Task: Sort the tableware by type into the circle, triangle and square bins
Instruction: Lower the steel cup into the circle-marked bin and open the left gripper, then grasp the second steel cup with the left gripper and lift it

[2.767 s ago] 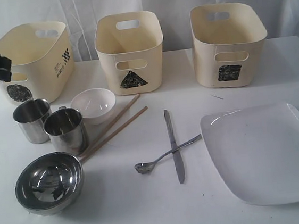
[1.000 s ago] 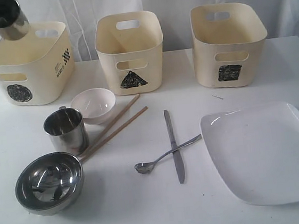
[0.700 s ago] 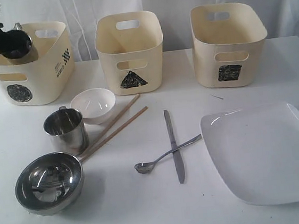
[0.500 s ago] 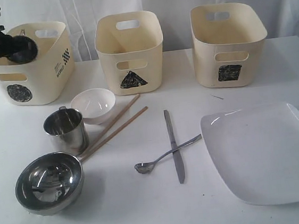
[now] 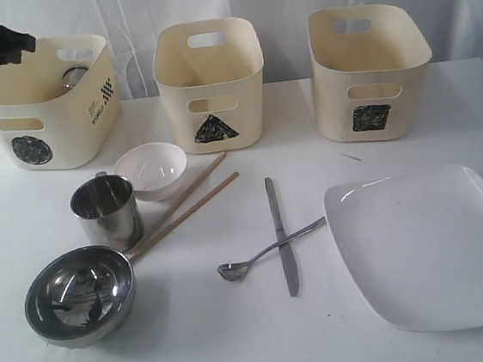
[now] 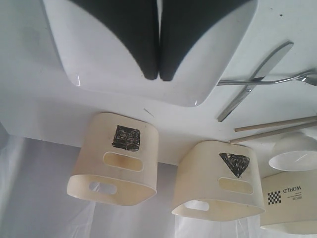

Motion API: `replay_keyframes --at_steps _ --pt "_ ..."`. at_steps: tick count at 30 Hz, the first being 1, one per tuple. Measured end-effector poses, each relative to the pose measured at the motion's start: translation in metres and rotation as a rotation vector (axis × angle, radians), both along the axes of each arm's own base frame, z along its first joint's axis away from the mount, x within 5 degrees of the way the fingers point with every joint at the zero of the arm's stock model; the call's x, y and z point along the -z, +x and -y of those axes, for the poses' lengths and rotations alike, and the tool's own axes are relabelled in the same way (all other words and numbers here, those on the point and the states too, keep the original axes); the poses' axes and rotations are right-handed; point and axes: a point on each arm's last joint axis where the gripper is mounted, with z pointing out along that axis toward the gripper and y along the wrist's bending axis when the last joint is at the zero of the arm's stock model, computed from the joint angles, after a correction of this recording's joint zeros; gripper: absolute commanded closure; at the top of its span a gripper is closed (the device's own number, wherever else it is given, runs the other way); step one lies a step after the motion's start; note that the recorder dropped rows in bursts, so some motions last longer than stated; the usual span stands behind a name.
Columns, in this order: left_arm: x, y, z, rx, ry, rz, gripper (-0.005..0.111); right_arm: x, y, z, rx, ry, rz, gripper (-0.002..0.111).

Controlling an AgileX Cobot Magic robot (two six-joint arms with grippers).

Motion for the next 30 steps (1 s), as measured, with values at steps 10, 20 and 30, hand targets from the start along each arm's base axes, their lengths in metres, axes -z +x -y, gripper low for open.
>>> replay_keyframes --at_steps 10,20,30 --pt "-0.015 -0.076 0.017 0.189 -0.071 -0.163 0.064 0.0 0.0 0.0 0.0 0.0 0.0 0.108" --pt "0.02 -0.138 0.041 0.27 -0.116 -0.322 0.06 0.0 0.0 0.0 0.0 0.0 0.0 0.108" --pt "0.042 -0.149 0.075 0.323 -0.091 -0.323 0.06 0.0 0.0 0.0 0.0 0.0 0.0 0.108"
